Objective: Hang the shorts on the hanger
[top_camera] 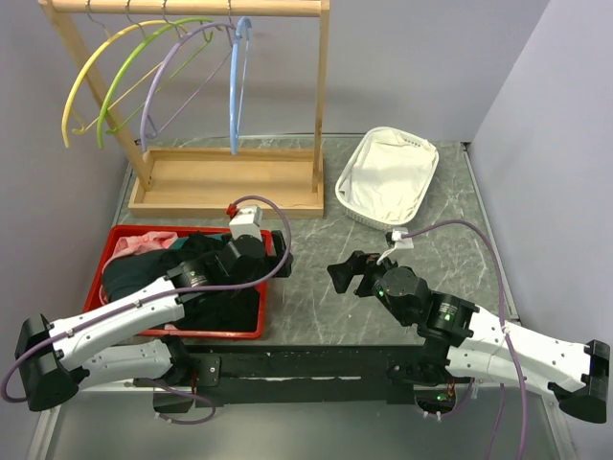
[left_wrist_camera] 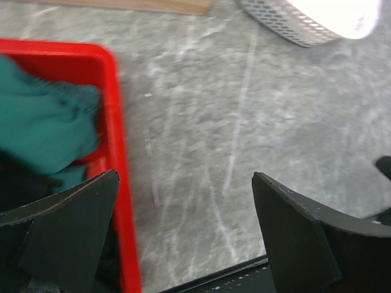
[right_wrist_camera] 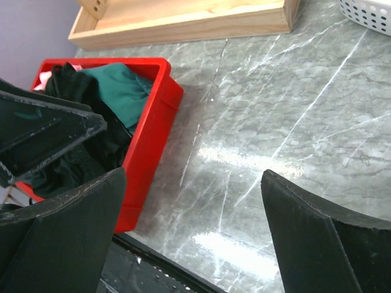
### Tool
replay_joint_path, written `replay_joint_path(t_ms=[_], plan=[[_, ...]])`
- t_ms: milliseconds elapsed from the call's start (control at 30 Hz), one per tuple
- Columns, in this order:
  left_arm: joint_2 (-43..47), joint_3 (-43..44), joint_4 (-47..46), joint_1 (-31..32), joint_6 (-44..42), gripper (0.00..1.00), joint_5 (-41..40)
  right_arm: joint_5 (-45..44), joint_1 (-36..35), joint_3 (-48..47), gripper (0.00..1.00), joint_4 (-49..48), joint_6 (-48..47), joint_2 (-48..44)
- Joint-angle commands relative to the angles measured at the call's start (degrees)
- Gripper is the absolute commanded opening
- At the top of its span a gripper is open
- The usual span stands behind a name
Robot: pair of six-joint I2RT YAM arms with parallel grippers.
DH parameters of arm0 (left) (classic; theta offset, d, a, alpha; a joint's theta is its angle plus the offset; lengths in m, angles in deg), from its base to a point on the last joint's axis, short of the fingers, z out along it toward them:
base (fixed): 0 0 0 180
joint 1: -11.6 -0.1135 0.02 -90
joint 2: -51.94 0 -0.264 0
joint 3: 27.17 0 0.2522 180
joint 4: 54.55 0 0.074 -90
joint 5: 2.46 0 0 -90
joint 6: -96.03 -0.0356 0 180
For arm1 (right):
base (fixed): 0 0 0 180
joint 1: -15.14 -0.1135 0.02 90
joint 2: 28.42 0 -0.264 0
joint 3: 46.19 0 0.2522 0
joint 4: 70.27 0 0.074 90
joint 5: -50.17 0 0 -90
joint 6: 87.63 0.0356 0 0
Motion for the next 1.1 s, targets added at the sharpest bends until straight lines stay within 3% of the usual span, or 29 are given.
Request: replay_joint_path(t_ms=[0,133,300,533,733,767,833,867,933,967,1067], plan=[[2.77,2.48,8.35,-0.04,8.54,0.97,-8.17,-0.57,0.25,-1.13,0.98,-0.25,-1.37,-0.71],[3.22,4.93,22.21,-0.39,19.11,0.97,-13.19,0.48,0.25,-0.34,0.98,-2.09,-1.90,-0.36],[4.36,4.85,31.56,-1.44,29.73,0.97,-18.02,2.24,0.25,0.81,0.99,-4.99,-1.55,0.96],[2.61,2.66,32.10,-10.84,26.77,0.95,-21.89,5.58,0.34,2.13,0.99,-9.21,-1.02,4.29],[-4.06,1.86,21.82,-14.81,19.13,0.86,-20.41,6.37,0.34,1.95,0.98,-10.71,-0.85,7.11],[-5.38,2.30,21.99,-14.90,19.30,0.77,-20.41,6.64,0.25,2.04,0.98,-11.06,-0.76,7.46],[-8.72,3.88,23.56,-14.90,20.79,0.68,-20.84,7.16,0.34,2.21,0.99,-11.67,-0.58,8.42],[-9.61,4.32,25.57,-14.90,21.93,0.51,-21.45,8.30,0.25,2.22,0.98,-12.55,-0.50,8.87],[-10.41,5.03,26.38,-14.90,22.47,0.38,-21.37,9.71,0.34,2.04,0.98,-13.95,-0.93,10.62],[-10.32,5.20,26.73,-14.90,21.33,0.24,-21.02,11.46,0.34,1.78,0.98,-15.18,-1.02,11.32],[-7.08,6.43,27.61,-14.81,17.56,0.02,-19.54,15.32,0.34,-0.06,0.98,-17.47,-3.04,14.84]])
